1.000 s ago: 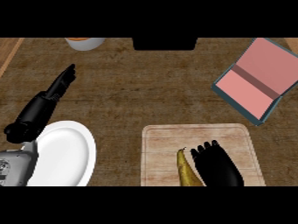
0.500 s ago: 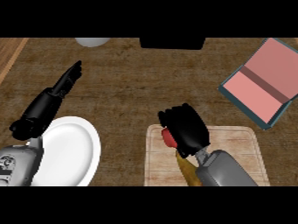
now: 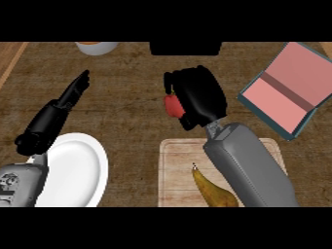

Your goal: Pick the bell pepper from the cutting board and place it in the cardboard box

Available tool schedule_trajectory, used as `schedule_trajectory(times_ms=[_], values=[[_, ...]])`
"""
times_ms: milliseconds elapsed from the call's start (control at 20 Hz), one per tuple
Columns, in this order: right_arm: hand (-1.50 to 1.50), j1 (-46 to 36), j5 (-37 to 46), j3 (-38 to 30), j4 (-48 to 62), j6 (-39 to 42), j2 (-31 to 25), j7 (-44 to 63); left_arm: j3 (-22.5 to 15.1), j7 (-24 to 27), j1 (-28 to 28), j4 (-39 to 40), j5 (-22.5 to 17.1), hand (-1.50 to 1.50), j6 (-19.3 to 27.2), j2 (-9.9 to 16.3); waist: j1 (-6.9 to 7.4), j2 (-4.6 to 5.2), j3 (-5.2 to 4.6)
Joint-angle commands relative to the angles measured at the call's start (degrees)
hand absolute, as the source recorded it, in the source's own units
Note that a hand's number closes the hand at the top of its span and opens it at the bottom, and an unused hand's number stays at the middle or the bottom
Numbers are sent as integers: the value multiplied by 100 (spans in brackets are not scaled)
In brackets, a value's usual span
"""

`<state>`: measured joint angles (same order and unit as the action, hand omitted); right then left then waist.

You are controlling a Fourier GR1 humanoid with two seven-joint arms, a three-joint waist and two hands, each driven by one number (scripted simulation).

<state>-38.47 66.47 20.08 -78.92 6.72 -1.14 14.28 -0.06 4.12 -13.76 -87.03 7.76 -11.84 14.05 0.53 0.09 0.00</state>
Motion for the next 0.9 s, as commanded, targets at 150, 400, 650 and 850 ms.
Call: schedule_trajectory(times_ms=[150,400,650,850], values=[[150,-296,-226,-1302,-372,-605,111,1083,129,19,247,-153,-110,0,-87,77,-22,-23,3],[150,-977,-445,-2306,117,-624,-516,1090,78,-213,-32,-142,-58,0,-84,12,-20,7,2],[150,-1178,-746,-2943,841,-852,-1087,737,92,-104,142,-305,-54,0,-123,-11,-4,2,1],[150,-1158,-411,-2865,1647,-853,-1583,412,284,65,271,-248,-242,0,-405,207,26,10,-1]])
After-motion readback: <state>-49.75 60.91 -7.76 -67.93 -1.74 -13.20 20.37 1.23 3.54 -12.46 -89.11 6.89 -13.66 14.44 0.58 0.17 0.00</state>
